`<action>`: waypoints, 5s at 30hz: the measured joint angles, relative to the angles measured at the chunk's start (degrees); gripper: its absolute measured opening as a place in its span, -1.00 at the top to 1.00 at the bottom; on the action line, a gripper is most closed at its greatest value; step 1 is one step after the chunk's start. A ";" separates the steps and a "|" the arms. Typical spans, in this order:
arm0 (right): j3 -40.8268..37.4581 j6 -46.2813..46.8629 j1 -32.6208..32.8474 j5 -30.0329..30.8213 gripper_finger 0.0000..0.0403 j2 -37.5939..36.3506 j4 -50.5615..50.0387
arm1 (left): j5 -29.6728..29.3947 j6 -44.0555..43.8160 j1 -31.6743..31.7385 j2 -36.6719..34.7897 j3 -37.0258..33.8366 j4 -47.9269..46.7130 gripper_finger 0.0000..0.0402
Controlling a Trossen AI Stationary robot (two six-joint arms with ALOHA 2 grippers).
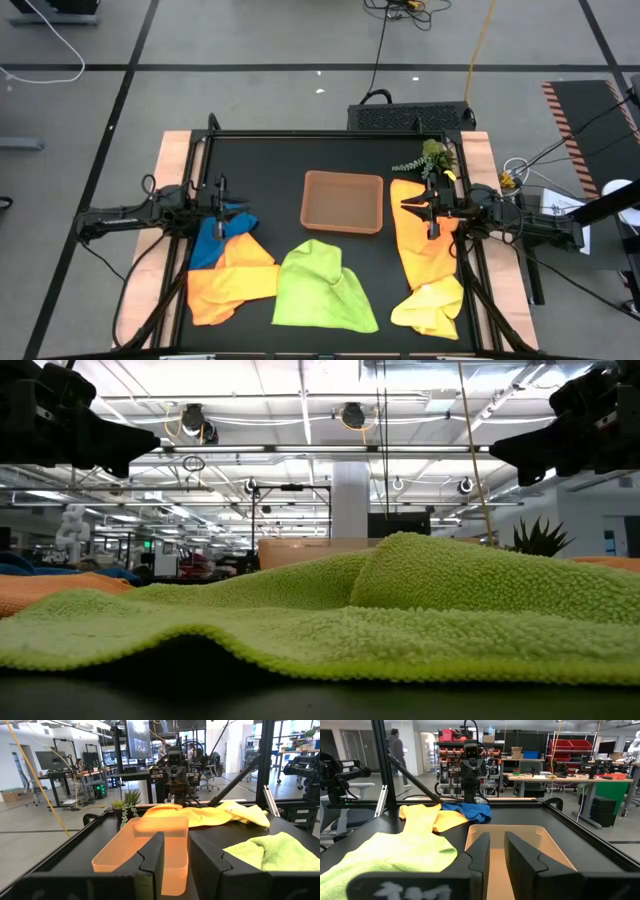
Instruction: Fold microfiber towels
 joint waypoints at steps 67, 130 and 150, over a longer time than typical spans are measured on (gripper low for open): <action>-0.02 -0.01 -0.01 -0.01 0.76 0.00 0.00 | 0.00 0.00 0.02 0.01 0.01 0.00 0.56; -0.04 3.38 -0.01 -0.12 0.76 0.02 13.87 | 0.00 0.00 0.01 0.01 0.00 0.01 0.56; 0.98 3.54 -0.01 3.07 0.76 10.63 25.81 | 0.00 0.00 0.00 0.01 0.01 0.01 0.56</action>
